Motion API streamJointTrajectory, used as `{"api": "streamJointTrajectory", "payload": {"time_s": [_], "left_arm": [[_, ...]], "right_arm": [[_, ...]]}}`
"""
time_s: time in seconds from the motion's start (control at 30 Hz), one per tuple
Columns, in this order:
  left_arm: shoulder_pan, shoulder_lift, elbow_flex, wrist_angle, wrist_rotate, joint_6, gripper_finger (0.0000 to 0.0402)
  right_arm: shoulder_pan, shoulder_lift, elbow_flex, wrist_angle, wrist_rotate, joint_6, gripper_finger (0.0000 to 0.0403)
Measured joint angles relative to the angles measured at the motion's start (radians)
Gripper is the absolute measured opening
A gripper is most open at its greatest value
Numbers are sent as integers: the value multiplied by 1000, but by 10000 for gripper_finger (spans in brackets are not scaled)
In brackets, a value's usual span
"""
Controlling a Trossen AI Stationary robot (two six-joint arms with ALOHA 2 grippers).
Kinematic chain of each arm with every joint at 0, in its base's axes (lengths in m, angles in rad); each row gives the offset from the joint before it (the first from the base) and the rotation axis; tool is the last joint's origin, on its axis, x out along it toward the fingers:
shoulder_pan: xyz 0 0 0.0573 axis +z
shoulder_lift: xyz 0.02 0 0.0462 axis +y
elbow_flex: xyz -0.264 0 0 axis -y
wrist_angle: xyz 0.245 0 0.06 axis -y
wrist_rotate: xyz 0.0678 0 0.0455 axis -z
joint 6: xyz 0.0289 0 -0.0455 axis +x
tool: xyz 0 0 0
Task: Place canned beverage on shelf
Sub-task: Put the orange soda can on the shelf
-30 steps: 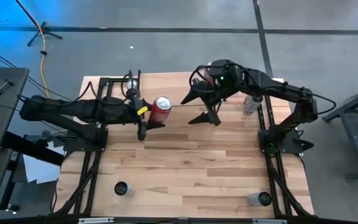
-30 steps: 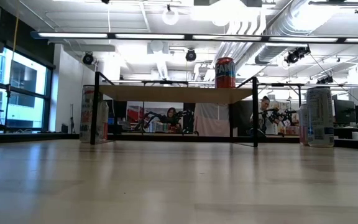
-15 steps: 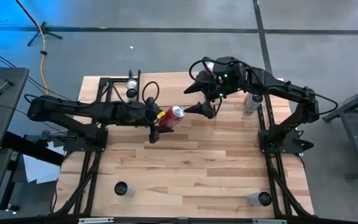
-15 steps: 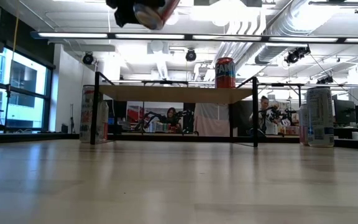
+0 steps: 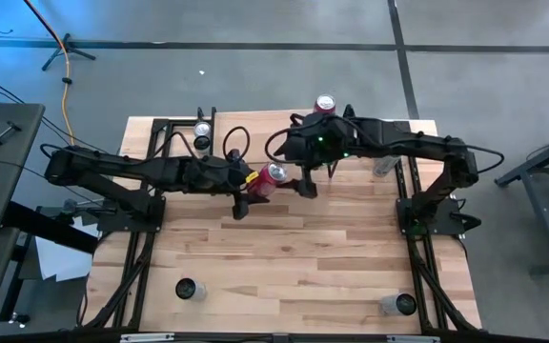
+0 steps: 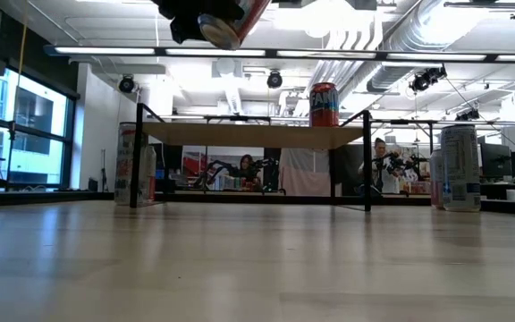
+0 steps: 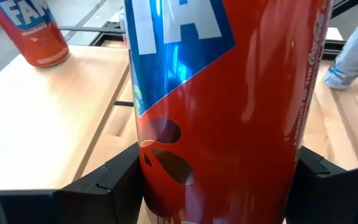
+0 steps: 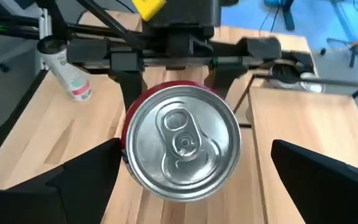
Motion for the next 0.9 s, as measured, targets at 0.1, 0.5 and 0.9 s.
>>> {"api": "streamJointTrajectory", "payload": {"time_s": [0.1,0.5,0.9], "left_arm": [[0,0,0,7,-2,1,231],[0,0,0,-1,-6,20,231],[0,0,0,-11,-5,15,231]], "right_arm": [[-4,18,0,-12,-3,22,399],[-4,53,-1,39,-64,114,381],[-4,78,-1,64,-100,151,287]]}}
